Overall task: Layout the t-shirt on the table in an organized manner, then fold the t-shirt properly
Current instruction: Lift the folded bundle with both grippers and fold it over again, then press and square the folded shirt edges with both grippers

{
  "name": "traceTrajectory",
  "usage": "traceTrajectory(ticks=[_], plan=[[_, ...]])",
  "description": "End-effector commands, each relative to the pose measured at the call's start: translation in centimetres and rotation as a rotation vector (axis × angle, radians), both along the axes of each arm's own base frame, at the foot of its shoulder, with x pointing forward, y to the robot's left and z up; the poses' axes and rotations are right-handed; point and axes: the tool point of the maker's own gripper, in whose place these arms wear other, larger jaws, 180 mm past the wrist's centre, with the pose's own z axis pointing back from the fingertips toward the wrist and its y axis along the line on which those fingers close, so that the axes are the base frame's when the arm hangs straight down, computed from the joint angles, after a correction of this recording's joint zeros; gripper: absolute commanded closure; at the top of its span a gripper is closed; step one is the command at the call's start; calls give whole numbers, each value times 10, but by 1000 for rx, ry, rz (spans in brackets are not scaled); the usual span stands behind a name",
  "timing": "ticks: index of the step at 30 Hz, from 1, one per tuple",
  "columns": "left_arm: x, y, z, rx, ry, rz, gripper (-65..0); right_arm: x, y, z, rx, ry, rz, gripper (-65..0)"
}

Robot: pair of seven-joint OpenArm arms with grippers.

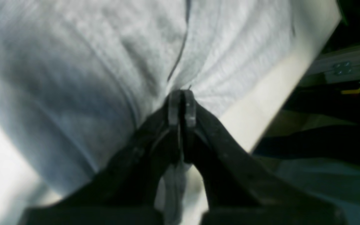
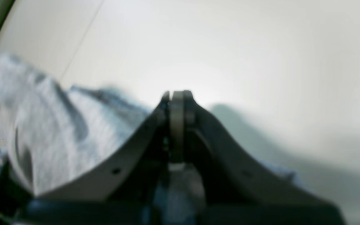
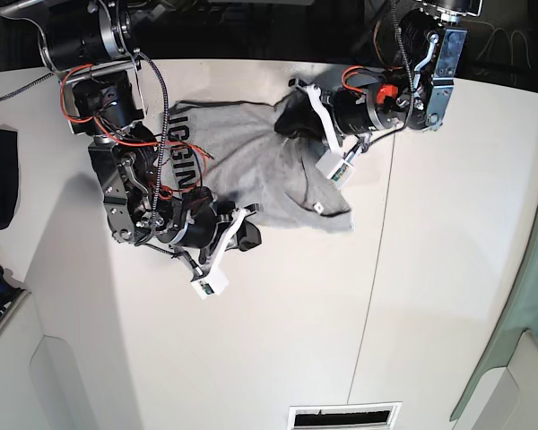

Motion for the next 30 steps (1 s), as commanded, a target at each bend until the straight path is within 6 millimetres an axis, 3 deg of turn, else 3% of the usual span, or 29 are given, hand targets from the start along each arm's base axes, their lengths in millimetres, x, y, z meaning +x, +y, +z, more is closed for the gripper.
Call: traceTrajectory(ticks=[1, 11, 17, 22, 30], plan=[[20, 5, 11, -6, -55, 4, -13, 15, 2, 19, 21, -50, 2, 0], [129, 40, 29, 126, -200, 37, -13, 10, -18, 13, 11, -1, -9, 0], [173, 52, 38, 134, -205, 77, -13, -11, -19, -2, 28, 48, -10, 0], [187, 53, 52, 132, -215, 75, -13, -25, -14, 0, 55, 39, -11, 0], [180, 53, 105, 16, -218, 31, -13, -12, -34, 45, 90, -43, -54, 0]])
